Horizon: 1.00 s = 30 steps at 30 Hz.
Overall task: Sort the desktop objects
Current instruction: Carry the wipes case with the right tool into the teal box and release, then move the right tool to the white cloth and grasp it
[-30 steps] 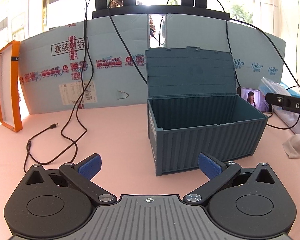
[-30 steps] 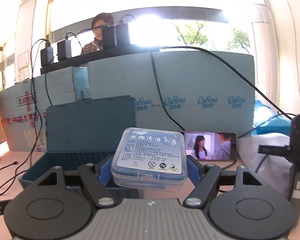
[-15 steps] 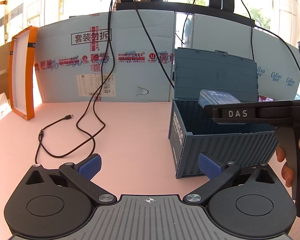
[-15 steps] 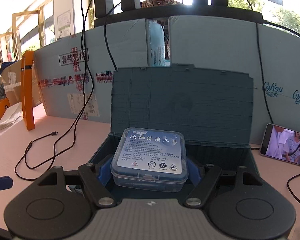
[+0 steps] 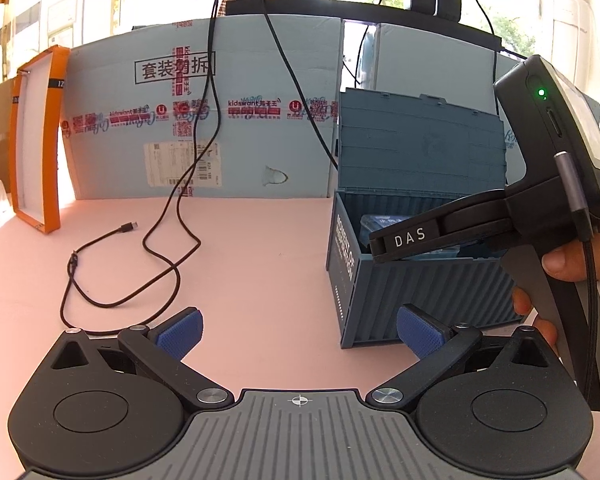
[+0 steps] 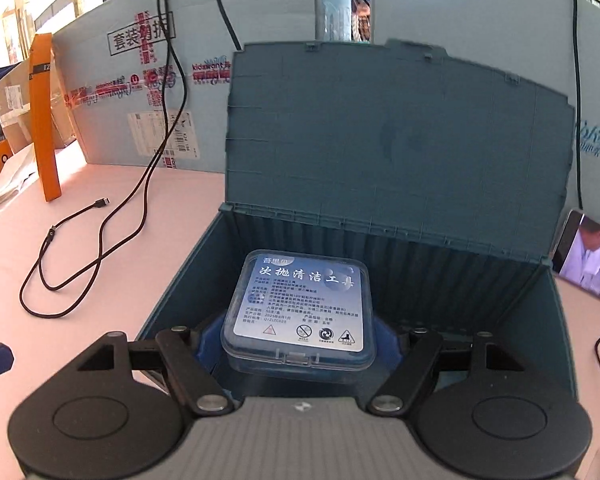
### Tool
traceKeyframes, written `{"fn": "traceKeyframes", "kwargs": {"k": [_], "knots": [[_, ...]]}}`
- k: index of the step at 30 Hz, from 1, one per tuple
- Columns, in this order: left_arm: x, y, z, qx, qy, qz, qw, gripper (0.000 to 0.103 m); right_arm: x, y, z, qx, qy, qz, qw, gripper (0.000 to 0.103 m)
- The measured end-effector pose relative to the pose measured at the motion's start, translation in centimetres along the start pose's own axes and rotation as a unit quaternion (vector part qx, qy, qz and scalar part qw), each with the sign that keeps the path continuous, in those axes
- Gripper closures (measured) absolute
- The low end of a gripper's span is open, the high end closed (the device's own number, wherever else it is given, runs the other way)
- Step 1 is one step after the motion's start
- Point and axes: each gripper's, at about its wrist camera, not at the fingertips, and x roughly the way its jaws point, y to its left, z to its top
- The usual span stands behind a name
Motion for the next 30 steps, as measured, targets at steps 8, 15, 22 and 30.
{"fn": "traceKeyframes", "kwargs": {"k": [8, 15, 22, 30], "knots": [[0.3, 0.7, -0.1, -0.012, 0.008, 0.004, 0.9999, 0.0, 1.7, -1.1, 0.4, 0.039, 0.042, 0.029, 0.998, 0.027], [0.2, 0.2, -0.1, -0.003, 0.008, -0.001, 1.0, 0.0, 2.3, -1.6, 0.0, 0.058, 0.045, 0.034, 0.997, 0.02], [0.3, 0.1, -0.1, 0.001, 0.01, -0.002, 1.0, 0.0, -0.2, -2.5, -0.3, 0.057, -0.009, 0.062, 0.996, 0.007], [-0.4, 1.3, 2.0, 0.0, -0.03, 0.031, 0.9991, 0.0, -9.1, -6.3, -2.1, 0.025, -0.144, 0.088, 0.985, 0.006]]}}
